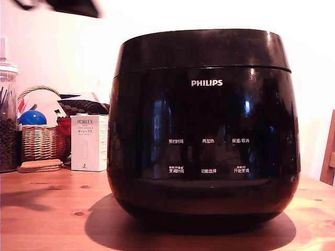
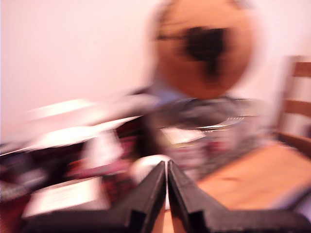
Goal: Close the rice cooker by pressing the lid down with medium force
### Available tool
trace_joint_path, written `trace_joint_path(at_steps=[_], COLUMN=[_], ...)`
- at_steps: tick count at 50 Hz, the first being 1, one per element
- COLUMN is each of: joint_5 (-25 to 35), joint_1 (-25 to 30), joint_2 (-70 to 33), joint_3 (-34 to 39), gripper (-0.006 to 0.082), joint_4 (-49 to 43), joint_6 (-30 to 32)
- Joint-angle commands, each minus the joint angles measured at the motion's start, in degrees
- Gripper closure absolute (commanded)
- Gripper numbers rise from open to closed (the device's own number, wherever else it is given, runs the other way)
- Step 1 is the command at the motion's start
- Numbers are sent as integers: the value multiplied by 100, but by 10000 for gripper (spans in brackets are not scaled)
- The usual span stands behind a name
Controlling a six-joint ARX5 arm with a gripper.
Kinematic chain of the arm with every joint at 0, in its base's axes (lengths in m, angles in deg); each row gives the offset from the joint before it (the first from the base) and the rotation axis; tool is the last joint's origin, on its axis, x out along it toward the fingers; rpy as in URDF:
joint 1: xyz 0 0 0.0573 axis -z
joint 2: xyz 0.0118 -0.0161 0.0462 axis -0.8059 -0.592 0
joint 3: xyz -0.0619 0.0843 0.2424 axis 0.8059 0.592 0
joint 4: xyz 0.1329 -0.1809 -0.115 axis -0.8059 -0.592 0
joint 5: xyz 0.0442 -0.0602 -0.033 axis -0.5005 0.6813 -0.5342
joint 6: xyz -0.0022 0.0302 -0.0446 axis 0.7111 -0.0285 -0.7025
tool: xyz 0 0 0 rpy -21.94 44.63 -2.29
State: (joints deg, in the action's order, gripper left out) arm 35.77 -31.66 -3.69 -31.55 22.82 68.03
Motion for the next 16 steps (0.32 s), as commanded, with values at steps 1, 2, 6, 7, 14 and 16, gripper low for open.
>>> trace_joint_path(at_steps=[1,2,6,7,14,16], joint_5=[-37,-55,-92,-96,-94,-94], joint_1=[-208,-280,-527,-575,-813,-841], joint_2=[122,151,245,258,299,299], joint_3=[-20,-20,-20,-20,-20,-20], gripper=[789,789,789,789,789,789], joint_4=[-52,-83,-192,-216,-306,-328], joint_6=[28,28,24,24,24,24])
